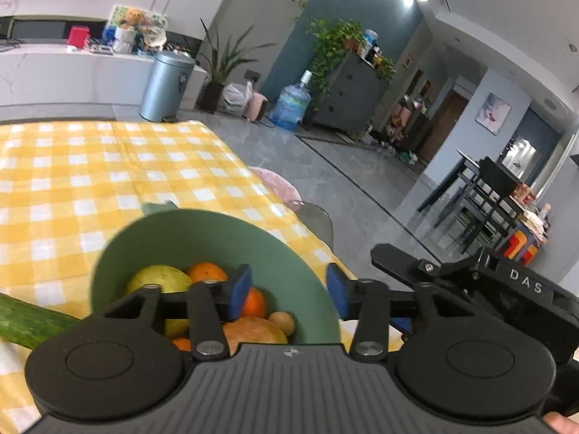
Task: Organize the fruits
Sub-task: 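Carry both kiwis over the green colander and open both grippers, then move the right gripper to the red cherry tomato while the left gripper withdraws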
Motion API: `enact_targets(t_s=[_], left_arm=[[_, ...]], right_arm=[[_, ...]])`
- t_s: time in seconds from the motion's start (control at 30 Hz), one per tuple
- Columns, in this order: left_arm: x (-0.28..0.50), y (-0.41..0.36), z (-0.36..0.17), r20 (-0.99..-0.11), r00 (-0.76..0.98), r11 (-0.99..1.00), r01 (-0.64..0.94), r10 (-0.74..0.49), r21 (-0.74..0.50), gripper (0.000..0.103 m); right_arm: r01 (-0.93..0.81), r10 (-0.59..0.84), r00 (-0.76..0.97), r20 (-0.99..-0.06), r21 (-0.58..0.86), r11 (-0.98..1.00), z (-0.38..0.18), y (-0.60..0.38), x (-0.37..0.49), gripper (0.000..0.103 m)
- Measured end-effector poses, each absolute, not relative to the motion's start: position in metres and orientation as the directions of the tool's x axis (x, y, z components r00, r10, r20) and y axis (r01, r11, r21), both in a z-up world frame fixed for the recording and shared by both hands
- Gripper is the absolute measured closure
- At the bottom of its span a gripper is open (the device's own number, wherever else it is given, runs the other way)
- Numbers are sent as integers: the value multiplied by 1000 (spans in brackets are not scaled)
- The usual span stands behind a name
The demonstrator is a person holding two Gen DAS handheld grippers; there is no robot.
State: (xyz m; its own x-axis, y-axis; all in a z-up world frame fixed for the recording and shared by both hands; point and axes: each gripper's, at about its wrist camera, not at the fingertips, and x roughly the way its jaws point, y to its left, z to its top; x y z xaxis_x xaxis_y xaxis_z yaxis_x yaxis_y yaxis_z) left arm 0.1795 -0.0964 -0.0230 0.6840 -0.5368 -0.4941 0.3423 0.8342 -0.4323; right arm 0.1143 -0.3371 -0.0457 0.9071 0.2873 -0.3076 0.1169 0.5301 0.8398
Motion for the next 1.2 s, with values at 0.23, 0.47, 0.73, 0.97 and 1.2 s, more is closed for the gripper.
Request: enact_targets(t_s=[0.23,0.47,0.73,0.97,1.2], left_arm=[[168,-72,-9,-510,709,861,290,-487,-418,37],[166,-51,1,-574,710,892,175,-407,-416,34],[149,-30,16,-596,714,908,136,-367,-396,32],[128,-14,34,-608,717,923,131,-341,-363,29],[96,6,48,-598,757,952,100,-262,-290,28]], right_arm=[[105,298,901,-315,825,555,-41,-331,114,60],[103,320,871,-374,774,625,-36,-313,120,51],[132,270,855,-443,689,713,-28,-296,121,42],[148,242,829,-505,614,776,-18,-276,123,35],[68,281,814,-509,563,823,-1,-240,117,34]])
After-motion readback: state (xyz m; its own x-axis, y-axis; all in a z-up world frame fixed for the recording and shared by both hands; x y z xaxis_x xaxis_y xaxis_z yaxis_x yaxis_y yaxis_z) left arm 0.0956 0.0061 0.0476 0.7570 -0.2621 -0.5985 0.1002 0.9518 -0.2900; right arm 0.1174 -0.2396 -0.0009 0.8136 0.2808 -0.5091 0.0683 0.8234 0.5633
